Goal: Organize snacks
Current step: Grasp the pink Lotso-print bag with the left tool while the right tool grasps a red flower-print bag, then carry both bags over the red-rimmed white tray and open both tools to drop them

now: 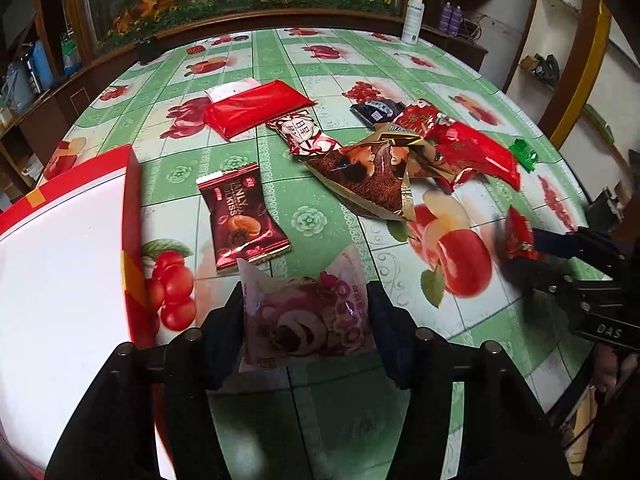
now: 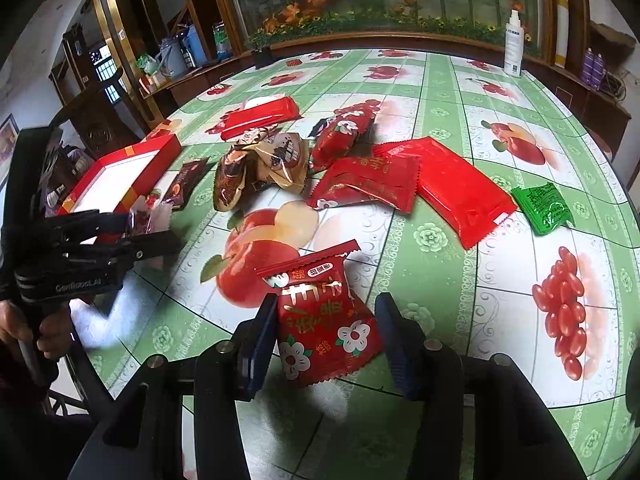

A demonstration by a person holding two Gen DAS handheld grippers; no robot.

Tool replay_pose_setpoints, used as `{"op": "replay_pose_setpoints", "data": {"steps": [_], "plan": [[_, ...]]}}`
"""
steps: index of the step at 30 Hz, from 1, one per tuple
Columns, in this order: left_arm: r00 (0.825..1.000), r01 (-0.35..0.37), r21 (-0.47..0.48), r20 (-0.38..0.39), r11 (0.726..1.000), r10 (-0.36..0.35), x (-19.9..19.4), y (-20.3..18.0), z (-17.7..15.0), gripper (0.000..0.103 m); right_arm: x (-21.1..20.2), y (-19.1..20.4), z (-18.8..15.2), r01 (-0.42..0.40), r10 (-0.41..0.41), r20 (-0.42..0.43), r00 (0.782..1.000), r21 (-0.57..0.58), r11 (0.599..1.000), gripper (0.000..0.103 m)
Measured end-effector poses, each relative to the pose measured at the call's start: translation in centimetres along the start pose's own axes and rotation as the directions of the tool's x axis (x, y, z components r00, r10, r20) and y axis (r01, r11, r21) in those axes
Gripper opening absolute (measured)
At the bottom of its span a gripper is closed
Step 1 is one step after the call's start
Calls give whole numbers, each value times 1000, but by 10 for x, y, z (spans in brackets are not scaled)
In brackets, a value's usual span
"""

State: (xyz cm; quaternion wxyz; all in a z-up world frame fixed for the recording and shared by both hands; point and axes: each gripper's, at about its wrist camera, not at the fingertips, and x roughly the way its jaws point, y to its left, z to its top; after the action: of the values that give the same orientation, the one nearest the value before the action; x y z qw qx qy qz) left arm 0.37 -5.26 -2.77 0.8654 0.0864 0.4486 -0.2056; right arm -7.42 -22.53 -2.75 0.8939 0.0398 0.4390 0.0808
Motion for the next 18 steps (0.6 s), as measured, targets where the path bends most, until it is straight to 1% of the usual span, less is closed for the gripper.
{"op": "replay_pose_setpoints", "data": {"steps": [4, 6, 7, 10, 11, 13, 15, 18], "plan": [[999, -4, -4, 45, 1000, 5, -23, 5, -2, 56, 2, 10, 3, -42, 42, 1, 999, 4, 999, 48], [996, -36, -11, 76, 999, 37, -41, 11, -3, 56, 6, 22, 5, -66, 66, -4, 998, -7, 998, 48], [994, -51, -21, 91, 998, 53, -49, 17, -4, 56, 7, 27, 6, -78, 78, -3, 997, -14, 997, 41], [987, -77, -67, 133, 995, 86, -71, 38, -9, 56, 11, 47, 14, -137, 137, -6, 991, -38, 990, 38], [983, -101, -89, 145, 991, 113, -79, 49, -11, 56, 15, 55, 17, -152, 152, -9, 988, -48, 987, 38], [976, -140, -125, 149, 982, 158, -88, 68, -15, 56, 22, 71, 23, -166, 165, -16, 986, -67, 984, 37], [971, -166, -163, 148, 973, 190, -92, 88, -21, 56, 29, 87, 30, -201, 199, -29, 980, -75, 977, 37], [967, -192, -214, 128, 958, 222, -93, 117, -30, 57, 36, 113, 43, -278, 276, -36, 960, -84, 957, 35]]}}
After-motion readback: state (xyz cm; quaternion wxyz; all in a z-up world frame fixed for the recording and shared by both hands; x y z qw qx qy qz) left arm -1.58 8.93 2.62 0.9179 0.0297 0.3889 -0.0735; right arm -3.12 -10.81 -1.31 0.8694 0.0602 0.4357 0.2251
